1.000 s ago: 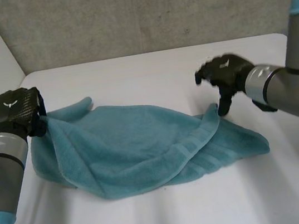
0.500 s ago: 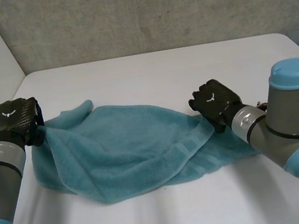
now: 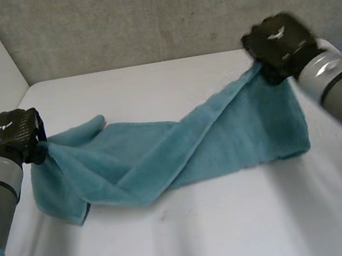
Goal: Fold the laundry
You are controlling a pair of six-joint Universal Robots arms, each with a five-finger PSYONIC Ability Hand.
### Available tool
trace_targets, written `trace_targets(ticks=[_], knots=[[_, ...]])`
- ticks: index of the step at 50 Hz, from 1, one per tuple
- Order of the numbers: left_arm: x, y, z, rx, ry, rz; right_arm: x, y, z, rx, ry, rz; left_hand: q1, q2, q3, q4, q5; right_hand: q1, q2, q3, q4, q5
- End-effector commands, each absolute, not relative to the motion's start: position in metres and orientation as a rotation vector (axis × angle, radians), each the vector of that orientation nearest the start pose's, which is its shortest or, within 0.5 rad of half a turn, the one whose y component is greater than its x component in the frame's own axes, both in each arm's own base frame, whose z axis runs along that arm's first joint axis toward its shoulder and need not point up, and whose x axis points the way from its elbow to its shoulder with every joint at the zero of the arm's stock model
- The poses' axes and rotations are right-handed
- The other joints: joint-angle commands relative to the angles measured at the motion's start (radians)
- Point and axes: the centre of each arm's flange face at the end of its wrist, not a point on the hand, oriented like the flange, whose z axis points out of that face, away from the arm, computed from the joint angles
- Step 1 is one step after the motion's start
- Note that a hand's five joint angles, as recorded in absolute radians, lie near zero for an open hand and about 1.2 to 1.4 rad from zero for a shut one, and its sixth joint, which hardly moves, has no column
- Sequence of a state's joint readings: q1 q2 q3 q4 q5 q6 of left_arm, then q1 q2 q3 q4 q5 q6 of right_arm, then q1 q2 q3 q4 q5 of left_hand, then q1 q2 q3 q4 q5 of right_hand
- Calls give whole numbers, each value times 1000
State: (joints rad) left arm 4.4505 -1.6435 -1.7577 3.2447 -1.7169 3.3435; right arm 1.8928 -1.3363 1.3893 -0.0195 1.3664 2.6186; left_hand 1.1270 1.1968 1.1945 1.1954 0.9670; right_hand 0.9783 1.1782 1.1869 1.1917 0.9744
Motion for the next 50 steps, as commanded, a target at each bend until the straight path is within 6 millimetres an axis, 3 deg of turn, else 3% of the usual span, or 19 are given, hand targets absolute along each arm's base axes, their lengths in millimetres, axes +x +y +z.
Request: trace_targets(ticks=[1, 11, 13, 19, 21, 22, 23, 24, 26, 27, 28, 29, 30, 34, 38, 40, 43, 45, 50], knots=[[-192, -247, 235, 482, 2427, -1858, 214, -273, 288, -1271, 2295, -1908, 269, 199, 202, 201, 255, 418, 218, 209, 205, 247], [-188, -238, 189, 628, 2643, -1425, 202, -256, 221, -1622, 2519, -1483, 269, 199, 202, 201, 255, 418, 218, 209, 205, 247], [-188, -241, 183, 668, 2638, -1385, 204, -274, 205, -1617, 2540, -1497, 269, 199, 202, 201, 255, 418, 218, 209, 205, 247], [-198, -279, 187, 713, 2529, -1496, 210, -321, 213, -1503, 2519, -1815, 269, 199, 202, 201, 255, 418, 218, 209, 205, 247], [-202, -295, 198, 697, 2475, -1588, 212, -357, 254, -1290, 2456, -2190, 269, 199, 202, 201, 255, 418, 218, 209, 205, 247], [-206, -313, 214, 668, 2403, -1702, 212, -358, 254, -1288, 2456, -2191, 269, 199, 202, 201, 255, 418, 218, 209, 205, 247], [-211, -330, 237, 637, 2306, -1839, 214, -371, 285, -1152, 2373, -2397, 269, 199, 202, 201, 255, 418, 218, 209, 205, 247], [-211, -330, 237, 637, 2305, -1840, 214, -371, 285, -1150, 2372, -2399, 269, 199, 202, 201, 255, 418, 218, 209, 205, 247], [-219, -359, 292, 552, 2053, -2134, 219, -385, 351, -838, 2096, -2769, 269, 199, 202, 201, 255, 418, 218, 209, 205, 247], [-219, -359, 292, 552, 2052, -2136, 219, -385, 351, -836, 2095, -2770, 269, 199, 202, 201, 255, 418, 218, 209, 205, 247], [-221, -370, 321, 497, 1898, -2283, 219, -387, 379, -684, 1934, -2899, 269, 199, 202, 201, 255, 418, 218, 209, 205, 247], [-221, -370, 321, 496, 1896, -2284, 218, -382, 406, -552, 1770, -2993, 269, 199, 202, 201, 255, 418, 218, 209, 205, 247], [-222, -376, 349, 441, 1727, -2428, 218, -382, 406, -551, 1768, -2994, 269, 199, 202, 201, 255, 418, 218, 209, 205, 247], [-215, -381, 407, 280, 1246, -2714, 210, -344, 461, -333, 1450, -3102, 269, 199, 202, 201, 255, 418, 218, 209, 205, 247], [-205, -384, 406, 253, 1132, -2745, 209, -331, 444, -394, 1511, -3043, 269, 199, 202, 201, 255, 418, 218, 209, 205, 247], [-202, -385, 397, 283, 1159, -2730, 210, -321, 417, -489, 1602, -2955, 269, 199, 202, 201, 255, 418, 218, 209, 205, 247], [-203, -386, 370, 365, 1261, -2697, 211, -315, 400, -540, 1657, -2900, 269, 199, 202, 201, 255, 418, 218, 209, 205, 247], [-205, -386, 353, 402, 1328, -2675, 213, -310, 363, -642, 1776, -2780, 269, 199, 202, 201, 255, 418, 218, 209, 205, 247], [-195, -381, 284, 492, 1632, -2511, 213, -302, 315, -742, 1924, -2609, 269, 199, 202, 201, 255, 418, 218, 209, 205, 247]])
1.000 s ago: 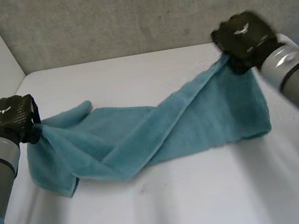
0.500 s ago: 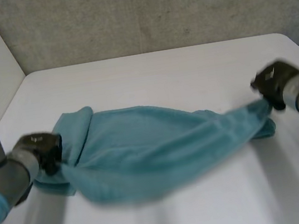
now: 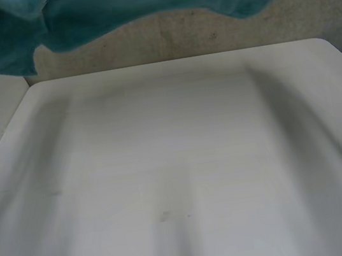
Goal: Fold the laundry
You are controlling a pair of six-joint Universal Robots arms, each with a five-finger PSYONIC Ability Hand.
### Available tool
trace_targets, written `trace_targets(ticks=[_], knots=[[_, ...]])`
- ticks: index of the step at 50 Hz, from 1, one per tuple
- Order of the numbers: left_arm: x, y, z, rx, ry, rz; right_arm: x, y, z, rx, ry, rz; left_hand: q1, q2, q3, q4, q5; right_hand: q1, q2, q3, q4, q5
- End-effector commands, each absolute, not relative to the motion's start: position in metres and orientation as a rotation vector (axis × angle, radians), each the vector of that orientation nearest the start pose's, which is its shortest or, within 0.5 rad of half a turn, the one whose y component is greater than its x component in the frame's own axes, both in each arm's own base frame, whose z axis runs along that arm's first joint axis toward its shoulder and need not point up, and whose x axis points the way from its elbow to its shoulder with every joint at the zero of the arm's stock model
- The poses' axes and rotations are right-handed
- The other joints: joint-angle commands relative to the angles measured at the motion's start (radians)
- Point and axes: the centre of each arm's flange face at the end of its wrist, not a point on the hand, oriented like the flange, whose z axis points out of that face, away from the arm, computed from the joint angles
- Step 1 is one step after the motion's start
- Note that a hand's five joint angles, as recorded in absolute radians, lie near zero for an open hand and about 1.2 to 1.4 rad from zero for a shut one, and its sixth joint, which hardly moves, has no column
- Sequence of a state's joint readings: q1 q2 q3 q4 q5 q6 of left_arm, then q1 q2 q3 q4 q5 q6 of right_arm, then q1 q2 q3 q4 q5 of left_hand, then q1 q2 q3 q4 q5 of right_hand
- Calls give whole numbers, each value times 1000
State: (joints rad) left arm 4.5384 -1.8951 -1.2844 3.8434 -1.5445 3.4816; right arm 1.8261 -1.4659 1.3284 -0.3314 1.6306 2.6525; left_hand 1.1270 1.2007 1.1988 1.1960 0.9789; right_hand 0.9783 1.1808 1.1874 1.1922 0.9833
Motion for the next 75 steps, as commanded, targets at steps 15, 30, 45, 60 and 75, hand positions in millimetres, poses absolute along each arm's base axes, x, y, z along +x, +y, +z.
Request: trace_targets(ticks=[15, 30, 45, 60, 75], knots=[[-182, -338, 184, 693, 2348, -1945, 211, -292, 242, -875, 2143, -2325, 269, 196, 197, 200, 243, 418, 215, 209, 204, 238], [-197, -297, 200, 783, 2428, -1891, 210, -291, 236, -791, 2169, -2278, -934, -1008, -1006, -1003, -960, 418, 215, 209, 204, 238], [-201, -206, 197, 876, 2499, -1851, 209, -295, 228, -742, 2194, -2230, -913, -987, -985, -982, -940, 418, 215, 209, 204, 238], [-214, -186, 152, 923, 2693, -1688, 206, -299, 226, -712, 2232, -2232, -893, -967, -965, -962, -919, 418, 215, 209, 204, 238], [-231, -207, 139, 817, 2554, -1743, 201, -303, 230, -646, 2244, -2251, -826, -899, -897, -895, -852, 418, 215, 209, 204, 238]])
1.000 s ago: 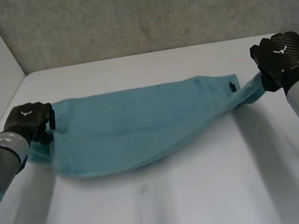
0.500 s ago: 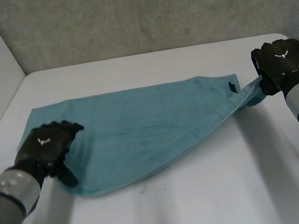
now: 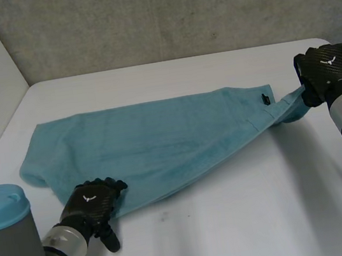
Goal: Fold the laundry
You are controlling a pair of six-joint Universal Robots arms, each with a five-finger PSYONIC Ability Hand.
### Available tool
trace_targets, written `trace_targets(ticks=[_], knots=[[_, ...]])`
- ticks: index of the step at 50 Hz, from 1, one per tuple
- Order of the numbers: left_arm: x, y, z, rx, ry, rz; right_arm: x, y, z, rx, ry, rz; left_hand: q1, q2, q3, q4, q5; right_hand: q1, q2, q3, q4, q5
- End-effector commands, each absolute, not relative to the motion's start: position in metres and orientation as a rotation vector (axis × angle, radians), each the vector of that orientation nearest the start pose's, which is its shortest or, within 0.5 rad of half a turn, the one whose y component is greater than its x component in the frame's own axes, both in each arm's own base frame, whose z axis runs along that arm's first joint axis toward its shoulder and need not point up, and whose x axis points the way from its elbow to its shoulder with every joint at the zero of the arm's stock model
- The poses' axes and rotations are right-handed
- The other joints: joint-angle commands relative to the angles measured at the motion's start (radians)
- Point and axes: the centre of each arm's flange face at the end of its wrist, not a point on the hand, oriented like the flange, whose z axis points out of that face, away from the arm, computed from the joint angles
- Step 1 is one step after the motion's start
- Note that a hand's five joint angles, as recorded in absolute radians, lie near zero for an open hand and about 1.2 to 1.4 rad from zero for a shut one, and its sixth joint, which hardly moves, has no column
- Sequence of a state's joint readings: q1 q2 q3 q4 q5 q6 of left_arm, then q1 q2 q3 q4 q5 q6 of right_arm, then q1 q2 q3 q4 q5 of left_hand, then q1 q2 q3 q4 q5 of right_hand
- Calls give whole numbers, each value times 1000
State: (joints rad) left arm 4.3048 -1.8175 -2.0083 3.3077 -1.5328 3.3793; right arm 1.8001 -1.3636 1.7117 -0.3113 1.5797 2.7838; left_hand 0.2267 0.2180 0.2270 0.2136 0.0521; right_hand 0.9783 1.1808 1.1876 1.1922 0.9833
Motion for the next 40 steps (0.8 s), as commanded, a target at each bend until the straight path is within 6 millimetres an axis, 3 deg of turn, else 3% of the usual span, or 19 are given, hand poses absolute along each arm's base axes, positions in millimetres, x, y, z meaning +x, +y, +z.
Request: trace_targets(ticks=[1, 10, 15, 17, 25, 33, 40], knots=[[-231, -207, 139, 817, 2554, -1743, 201, -303, 230, -644, 2245, -2252, 75, 84, 75, 88, 75, 418, 215, 209, 204, 238], [-238, -231, 137, 753, 2499, -1855, 198, -305, 230, -635, 2251, -2258, 379, 388, 379, 393, 380, 418, 215, 209, 204, 238], [-231, -251, 135, 653, 2440, -1885, 193, -310, 232, -616, 2259, -2272, 524, 533, 524, 537, 524, 418, 215, 209, 204, 238], [-218, -265, 137, 560, 2407, -1875, 188, -314, 234, -598, 2268, -2285, 524, 533, 524, 537, 524, 418, 215, 209, 204, 238], [-188, -293, 142, 408, 2345, -1869, 181, -319, 237, -572, 2276, -2308, 524, 533, 524, 537, 524, 418, 215, 209, 204, 238], [-166, -310, 146, 318, 2282, -1878, 181, -318, 236, -575, 2278, -2304, 521, 530, 521, 534, 521, 418, 215, 209, 204, 238], [-155, -312, 146, 301, 2261, -1848, 181, -318, 235, -575, 2279, -2302, 518, 527, 518, 531, 518, 418, 215, 209, 204, 238]])
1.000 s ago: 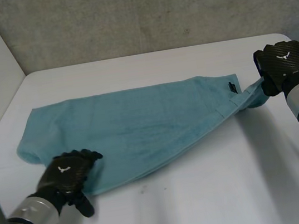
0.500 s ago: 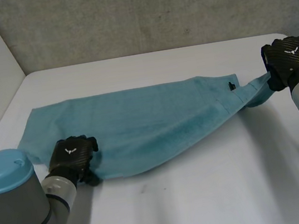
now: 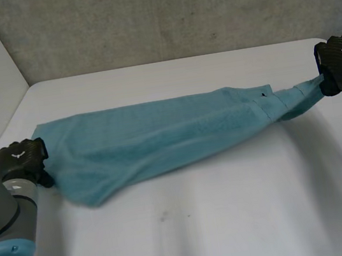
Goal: Fold the laundry
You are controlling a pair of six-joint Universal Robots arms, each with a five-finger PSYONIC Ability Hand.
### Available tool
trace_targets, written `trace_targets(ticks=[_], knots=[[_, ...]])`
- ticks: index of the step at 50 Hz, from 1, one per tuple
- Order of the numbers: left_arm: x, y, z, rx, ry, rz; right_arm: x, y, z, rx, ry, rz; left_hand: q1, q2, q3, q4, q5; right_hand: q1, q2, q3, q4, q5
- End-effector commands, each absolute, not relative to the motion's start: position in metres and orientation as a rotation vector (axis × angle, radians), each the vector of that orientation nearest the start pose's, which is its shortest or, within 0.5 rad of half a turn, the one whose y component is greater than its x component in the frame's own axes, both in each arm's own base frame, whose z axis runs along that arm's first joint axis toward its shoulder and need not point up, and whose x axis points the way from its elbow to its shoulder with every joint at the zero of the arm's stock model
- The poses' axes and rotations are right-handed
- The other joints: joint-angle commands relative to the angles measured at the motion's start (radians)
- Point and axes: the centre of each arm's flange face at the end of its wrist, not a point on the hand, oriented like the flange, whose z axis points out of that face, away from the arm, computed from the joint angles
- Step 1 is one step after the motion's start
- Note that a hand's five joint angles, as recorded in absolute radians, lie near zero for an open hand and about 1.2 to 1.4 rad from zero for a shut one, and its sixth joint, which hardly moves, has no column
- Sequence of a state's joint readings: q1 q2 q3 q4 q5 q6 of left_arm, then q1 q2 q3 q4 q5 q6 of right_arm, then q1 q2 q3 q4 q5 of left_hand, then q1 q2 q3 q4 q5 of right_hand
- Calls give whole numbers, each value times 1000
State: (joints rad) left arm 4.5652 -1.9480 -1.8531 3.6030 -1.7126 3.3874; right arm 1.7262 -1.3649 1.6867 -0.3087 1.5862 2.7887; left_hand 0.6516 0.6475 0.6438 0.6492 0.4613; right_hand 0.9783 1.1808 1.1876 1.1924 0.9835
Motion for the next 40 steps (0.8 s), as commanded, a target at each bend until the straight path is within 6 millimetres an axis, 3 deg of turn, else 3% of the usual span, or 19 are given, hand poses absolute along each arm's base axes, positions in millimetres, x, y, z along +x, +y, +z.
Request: trace_targets(ticks=[1, 4, 6, 10, 11, 12, 13, 14, 15, 16, 20, 28, 33, 40], knots=[[-153, -311, 148, 300, 2254, -1847, 182, -318, 235, -582, 2279, -2303, 96, 100, 104, 99, 112, 418, 215, 209, 204, 238], [-151, -311, 152, 294, 2241, -1851, 182, -318, 234, -604, 2291, -2294, 123, 127, 130, 125, 138, 418, 215, 209, 204, 238], [-143, -310, 158, 275, 2224, -1851, 182, -316, 233, -614, 2305, -2274, 426, 431, 434, 429, 442, 418, 215, 209, 204, 238], [-140, -304, 155, 285, 2253, -1817, 183, -313, 231, -632, 2326, -2236, 460, 464, 468, 463, 476, 418, 215, 209, 204, 238], [-143, -298, 151, 306, 2289, -1788, 184, -312, 231, -636, 2331, -2228, 396, 400, 404, 399, 412, 418, 215, 209, 204, 238], [-147, -289, 148, 334, 2326, -1763, 184, -312, 231, -632, 2332, -2228, 178, 182, 185, 180, 193, 418, 215, 209, 204, 238], [-147, -289, 148, 335, 2326, -1763, 184, -312, 231, -632, 2332, -2228, 176, 180, 183, 178, 191, 418, 215, 209, 204, 238], [-154, -280, 148, 368, 2359, -1751, 184, -312, 230, -636, 2332, -2226, -121, -117, -113, -119, -105, 418, 215, 209, 204, 238], [-154, -280, 148, 368, 2359, -1751, 185, -311, 229, -641, 2334, -2219, -124, -120, -116, -122, -108, 418, 215, 209, 204, 238], [-164, -268, 148, 423, 2397, -1734, 185, -311, 229, -641, 2334, -2219, -263, -259, -256, -261, -248, 418, 215, 209, 204, 238], [-195, -235, 151, 584, 2478, -1730, 186, -309, 226, -651, 2333, -2208, -285, -281, -278, -283, -270, 418, 215, 209, 204, 238], [-227, -198, 150, 713, 2572, -1784, 186, -308, 226, -652, 2337, -2202, -256, -252, -248, -254, -240, 418, 215, 209, 204, 238], [-235, -189, 143, 775, 2590, -1764, 186, -308, 224, -654, 2342, -2196, -212, -208, -204, -210, -196, 418, 215, 209, 204, 238], [-238, -194, 132, 778, 2598, -1743, 186, -307, 224, -655, 2339, -2197, -177, -173, -169, -174, -161, 418, 215, 209, 204, 238]])
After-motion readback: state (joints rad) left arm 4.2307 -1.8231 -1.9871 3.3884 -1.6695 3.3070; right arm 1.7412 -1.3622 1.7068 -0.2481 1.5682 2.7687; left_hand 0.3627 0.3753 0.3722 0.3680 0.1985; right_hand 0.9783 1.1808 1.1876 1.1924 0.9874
